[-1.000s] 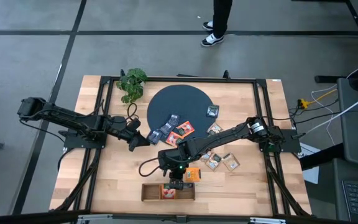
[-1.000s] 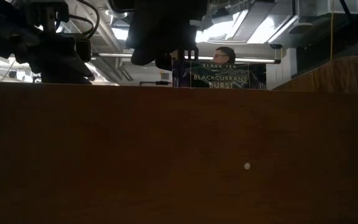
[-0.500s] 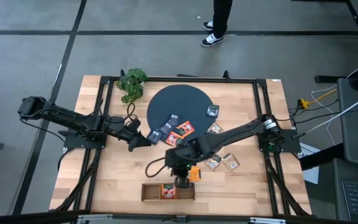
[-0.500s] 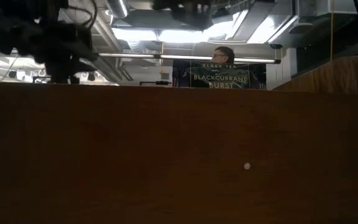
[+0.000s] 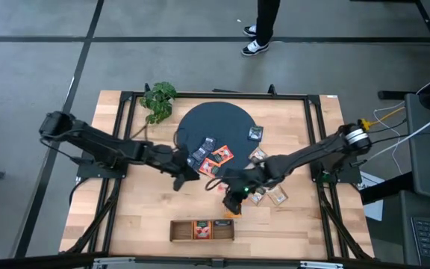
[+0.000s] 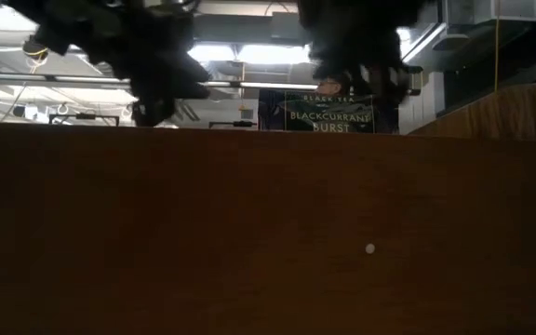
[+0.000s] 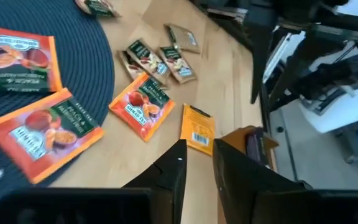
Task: Pick & Place Tea
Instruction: Put the orange tea bag into the middle section of the wooden organizer
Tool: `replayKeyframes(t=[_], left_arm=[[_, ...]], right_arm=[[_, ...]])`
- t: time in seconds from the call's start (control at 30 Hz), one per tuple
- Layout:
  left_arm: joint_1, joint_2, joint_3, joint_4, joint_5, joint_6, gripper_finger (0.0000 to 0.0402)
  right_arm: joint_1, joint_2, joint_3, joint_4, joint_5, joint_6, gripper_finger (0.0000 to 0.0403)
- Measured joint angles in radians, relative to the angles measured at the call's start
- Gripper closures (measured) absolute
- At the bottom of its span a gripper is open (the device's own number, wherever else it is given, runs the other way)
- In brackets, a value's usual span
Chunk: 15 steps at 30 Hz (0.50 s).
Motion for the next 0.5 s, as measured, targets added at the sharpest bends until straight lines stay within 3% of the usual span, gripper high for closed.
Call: replayKeyframes(t=[0.27,0.5], left_arm=[[0.0,0.227,0.164,-0.008,0.039,0.027,0.0341],[0.004,0.386,0.253,-0.011,0.036,-0.064,0.0386]], right_arm=[[0.009,-0.061,-0.279,0.179,0.107,0.389,0.0334],[0.009,-0.06,-0.345,0.262,0.142,0.473,0.0334]])
